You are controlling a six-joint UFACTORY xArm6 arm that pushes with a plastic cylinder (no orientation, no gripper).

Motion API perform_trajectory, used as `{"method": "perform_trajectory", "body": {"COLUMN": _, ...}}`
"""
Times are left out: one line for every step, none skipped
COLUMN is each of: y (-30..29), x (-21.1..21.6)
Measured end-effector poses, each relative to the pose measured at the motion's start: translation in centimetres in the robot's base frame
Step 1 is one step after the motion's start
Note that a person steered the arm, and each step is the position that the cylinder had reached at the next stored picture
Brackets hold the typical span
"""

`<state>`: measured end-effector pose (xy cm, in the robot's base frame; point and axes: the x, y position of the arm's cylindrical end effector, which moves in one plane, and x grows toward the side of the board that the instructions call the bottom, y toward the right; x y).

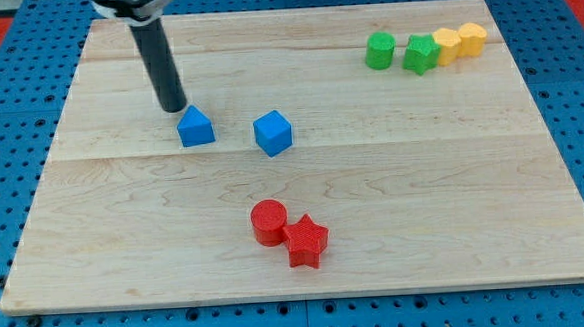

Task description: Place the blue blocks at the center of the board

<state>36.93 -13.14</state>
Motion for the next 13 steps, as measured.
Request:
{"method": "perform_trajectory", "body": {"y": 1.7, "x": 0.6}}
{"method": "perform_trajectory", "body": {"y": 1.7, "x": 1.8}}
{"method": "perform_trajectory", "body": {"y": 3.5, "x": 3.3}}
{"method": "perform_trajectory", "body": {"y": 3.4, "x": 1.4}}
{"method": "perform_trajectory", "body": {"y": 1.7, "x": 0.9}}
{"method": "perform_trajectory", "body": {"y": 0.2, "x": 1.0}}
{"method": "perform_trajectory", "body": {"y": 0.3, "x": 3.8}}
{"method": "perform_trajectory", "body": {"y": 5.4, "x": 5.8}}
{"method": "perform_trajectory", "body": {"y": 8.2, "x": 5.8}}
{"method": "perform_trajectory", "body": {"y": 9.6, "x": 5.7}}
{"method": "perform_trajectory", "body": {"y": 8.7, "x": 4.4}}
{"method": "perform_trajectory", "body": {"y": 4.5, "x": 2.5}}
{"method": "perform_trajectory", "body": {"y": 0.5, "x": 4.1}}
